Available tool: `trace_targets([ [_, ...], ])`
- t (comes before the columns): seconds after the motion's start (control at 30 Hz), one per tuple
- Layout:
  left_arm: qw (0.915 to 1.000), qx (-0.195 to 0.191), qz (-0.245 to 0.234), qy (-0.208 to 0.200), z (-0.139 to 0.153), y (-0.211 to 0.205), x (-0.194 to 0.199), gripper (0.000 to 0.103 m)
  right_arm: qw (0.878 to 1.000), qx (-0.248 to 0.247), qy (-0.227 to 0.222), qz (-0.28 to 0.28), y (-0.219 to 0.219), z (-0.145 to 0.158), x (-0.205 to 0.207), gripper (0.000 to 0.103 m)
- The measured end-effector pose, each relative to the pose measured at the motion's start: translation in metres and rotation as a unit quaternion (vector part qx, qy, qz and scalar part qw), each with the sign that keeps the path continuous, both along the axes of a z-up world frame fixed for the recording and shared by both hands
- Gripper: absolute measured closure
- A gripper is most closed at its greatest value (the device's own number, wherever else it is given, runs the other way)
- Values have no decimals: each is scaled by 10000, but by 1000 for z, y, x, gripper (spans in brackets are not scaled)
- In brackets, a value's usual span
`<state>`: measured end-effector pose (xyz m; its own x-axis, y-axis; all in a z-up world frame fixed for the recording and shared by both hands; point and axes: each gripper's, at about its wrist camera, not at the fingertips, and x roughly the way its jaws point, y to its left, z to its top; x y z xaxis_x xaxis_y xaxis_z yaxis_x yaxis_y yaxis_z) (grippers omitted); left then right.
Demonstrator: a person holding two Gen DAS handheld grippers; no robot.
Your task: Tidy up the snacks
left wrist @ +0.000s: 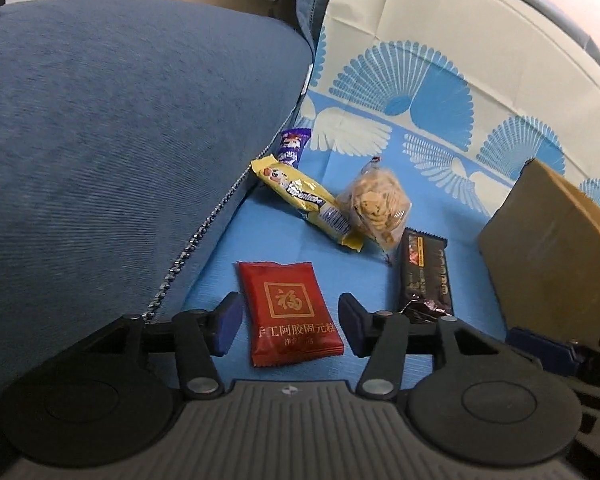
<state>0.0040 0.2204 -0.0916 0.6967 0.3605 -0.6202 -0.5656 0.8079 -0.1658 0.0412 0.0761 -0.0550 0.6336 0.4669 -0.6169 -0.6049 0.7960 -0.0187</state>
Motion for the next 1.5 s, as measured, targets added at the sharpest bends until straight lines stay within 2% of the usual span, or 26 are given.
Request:
trace_targets([
  [0.13, 9997, 166, -43, 193, -6, -5, 10, 34, 9997, -94, 238, -68, 3, -11, 10, 69],
  [0.37, 9991, 257, -49, 348, -13, -6, 16, 34, 9957, -335, 857, -128, 6, -32, 24, 69],
  [0.43, 9987, 312, -61, 409, -14, -7, 18, 34, 9948, -258, 970, -155, 4, -34, 27, 69],
  [0.67, 9975, 469, -85, 529, -15, -12, 21, 36, 9947, -196, 1004, -76, 3, -30, 26, 82],
  [0.73, 9971, 523, -72, 555, -15, -13, 21, 40, 9949, -140, 1000, -39, 1, -25, 25, 83],
  [0.77, 9970, 536, -78, 554, -15, -13, 21, 46, 9951, -112, 981, -29, -1, -23, 24, 83],
  [1.0, 9979, 480, -89, 430, -3, -11, 10, 50, 9958, -54, 907, 70, -10, -11, 16, 87],
  [1.07, 9980, 439, -158, 425, 5, -14, 3, 50, 9959, -60, 881, 168, -12, -8, 11, 88],
  [1.13, 9978, 378, -335, 428, 14, -17, -5, 50, 9960, -71, 831, 306, -15, -4, 4, 99],
  [1.33, 9920, 58, -1032, 725, 28, -25, -28, 50, 9932, -64, 857, 782, -26, 3, -15, 99],
  [1.4, 9911, -115, -1057, 802, 29, -22, -38, 50, 9911, -88, 945, 934, -29, 0, -21, 99],
  [1.5, 9889, -595, -1049, 864, 27, -13, -50, 50, 9896, -128, 1012, 1016, -32, -4, -27, 98],
])
